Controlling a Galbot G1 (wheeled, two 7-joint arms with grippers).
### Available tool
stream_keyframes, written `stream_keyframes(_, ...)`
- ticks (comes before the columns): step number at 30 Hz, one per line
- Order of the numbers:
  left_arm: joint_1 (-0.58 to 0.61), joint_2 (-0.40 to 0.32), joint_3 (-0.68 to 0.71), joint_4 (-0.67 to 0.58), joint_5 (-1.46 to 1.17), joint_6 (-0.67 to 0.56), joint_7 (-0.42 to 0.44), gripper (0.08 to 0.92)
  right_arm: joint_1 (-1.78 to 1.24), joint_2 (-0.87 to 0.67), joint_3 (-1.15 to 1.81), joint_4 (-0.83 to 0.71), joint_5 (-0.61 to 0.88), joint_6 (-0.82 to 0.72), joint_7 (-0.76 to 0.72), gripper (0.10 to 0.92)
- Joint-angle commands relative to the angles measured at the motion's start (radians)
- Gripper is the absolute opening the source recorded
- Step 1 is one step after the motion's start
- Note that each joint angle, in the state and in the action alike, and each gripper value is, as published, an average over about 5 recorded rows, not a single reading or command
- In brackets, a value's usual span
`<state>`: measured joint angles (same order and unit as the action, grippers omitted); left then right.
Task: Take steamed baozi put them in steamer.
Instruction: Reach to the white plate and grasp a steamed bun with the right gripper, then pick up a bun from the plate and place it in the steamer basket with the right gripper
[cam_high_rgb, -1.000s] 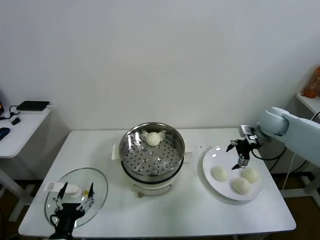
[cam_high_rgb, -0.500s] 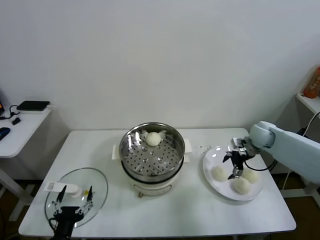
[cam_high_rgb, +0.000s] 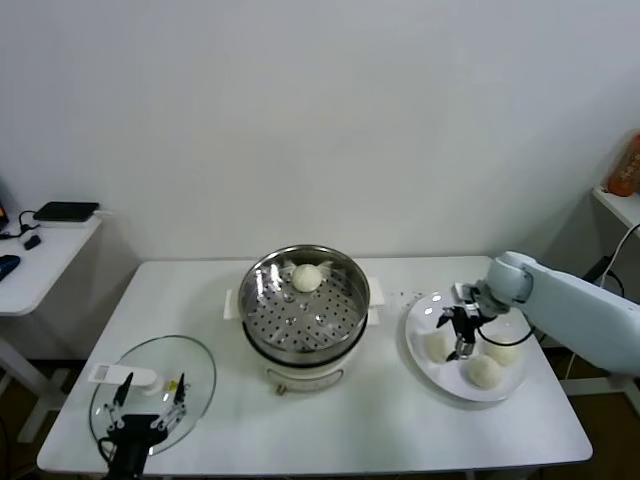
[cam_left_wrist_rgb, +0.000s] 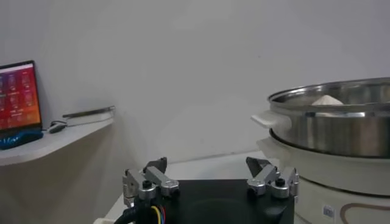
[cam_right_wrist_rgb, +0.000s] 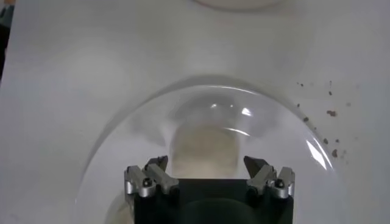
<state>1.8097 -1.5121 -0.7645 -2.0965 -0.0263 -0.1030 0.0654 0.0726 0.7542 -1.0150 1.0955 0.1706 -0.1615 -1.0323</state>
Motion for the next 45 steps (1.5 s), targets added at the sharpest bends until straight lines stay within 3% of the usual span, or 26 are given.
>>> stream_keyframes(1, 0.000, 0.000, 0.000, 0.003, 0.001, 0.000, 0.000, 0.823, -0.016, 0.022, 0.011, -0.029, -0.013, 0.007, 0.001, 0.823)
stream_keyframes(14, -0.004, 0.000, -0.002, 0.003, 0.001, 0.002, 0.000, 0.823, -0.014, 0.023, 0.011, -0.030, -0.016, 0.003, -0.021, 0.817)
stream_keyframes(22, -0.002, -0.001, -0.002, 0.005, 0.002, 0.001, -0.001, 0.823, -0.015, 0.021, 0.017, -0.030, -0.016, 0.002, -0.026, 0.721)
stream_keyframes(29, -0.004, -0.003, -0.002, 0.002, 0.002, 0.002, -0.001, 0.823, 0.012, 0.004, 0.008, -0.010, 0.008, -0.002, -0.026, 0.696)
stream_keyframes(37, -0.008, -0.006, -0.005, -0.002, 0.002, 0.004, -0.001, 0.823, 0.211, -0.054, -0.133, 0.076, 0.174, -0.038, -0.027, 0.696)
stream_keyframes(45, -0.018, -0.006, -0.003, -0.002, 0.002, 0.005, -0.001, 0.823, 0.629, -0.022, -0.446, 0.169, 0.423, -0.054, -0.046, 0.696)
